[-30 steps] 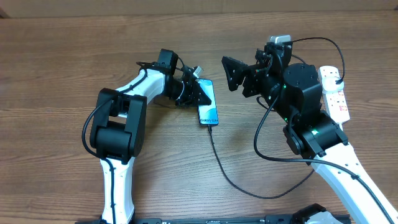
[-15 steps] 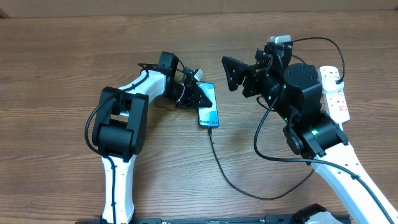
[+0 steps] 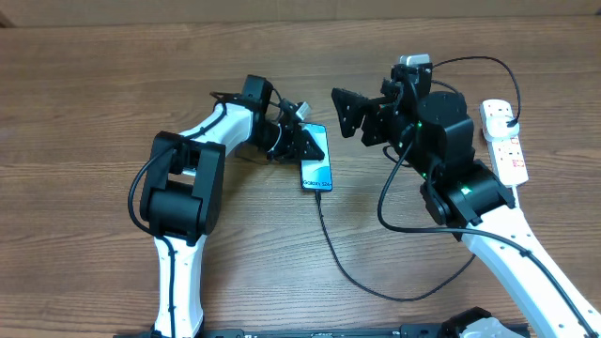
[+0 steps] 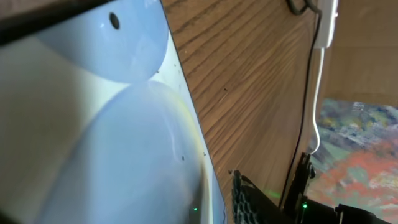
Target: Plug charger to phone and switch on socket
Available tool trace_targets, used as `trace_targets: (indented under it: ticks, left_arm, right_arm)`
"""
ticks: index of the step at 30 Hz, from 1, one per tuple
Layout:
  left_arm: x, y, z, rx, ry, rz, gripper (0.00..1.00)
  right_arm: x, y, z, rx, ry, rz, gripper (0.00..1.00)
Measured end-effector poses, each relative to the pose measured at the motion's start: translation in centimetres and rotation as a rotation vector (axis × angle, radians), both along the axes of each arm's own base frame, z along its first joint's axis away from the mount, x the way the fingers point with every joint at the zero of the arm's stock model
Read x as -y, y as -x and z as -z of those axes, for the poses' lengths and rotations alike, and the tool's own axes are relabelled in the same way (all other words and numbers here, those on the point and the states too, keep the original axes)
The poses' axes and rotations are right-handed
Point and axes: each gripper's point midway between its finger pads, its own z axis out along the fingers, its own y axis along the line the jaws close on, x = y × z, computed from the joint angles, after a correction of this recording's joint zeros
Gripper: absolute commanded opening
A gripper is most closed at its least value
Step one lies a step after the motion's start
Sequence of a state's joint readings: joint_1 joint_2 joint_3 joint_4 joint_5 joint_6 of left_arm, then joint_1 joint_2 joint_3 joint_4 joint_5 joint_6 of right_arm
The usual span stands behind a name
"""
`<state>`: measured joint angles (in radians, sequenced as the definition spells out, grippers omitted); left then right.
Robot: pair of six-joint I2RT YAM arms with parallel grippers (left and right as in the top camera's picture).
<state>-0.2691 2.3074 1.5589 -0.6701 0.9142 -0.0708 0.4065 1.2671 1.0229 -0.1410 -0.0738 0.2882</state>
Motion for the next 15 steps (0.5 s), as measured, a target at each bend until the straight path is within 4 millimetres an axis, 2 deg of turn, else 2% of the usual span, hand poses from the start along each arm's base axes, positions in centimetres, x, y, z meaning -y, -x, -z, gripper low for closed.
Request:
trace_targets:
  ticks: [9, 15]
  left_arm:
    - [-0.22, -0.06, -0.16, 0.011, -0.038, -0.002, 0.49]
    - [-0.51, -0.38, -0.36, 0.023, -0.073, -0.017, 0.58]
  right_arm:
    - [0.03, -0.14, 0.03, 0.002, 0.001, 0.004, 1.0]
    - [0.4, -0.34, 0.03, 0.006, 0.008, 0.028, 1.0]
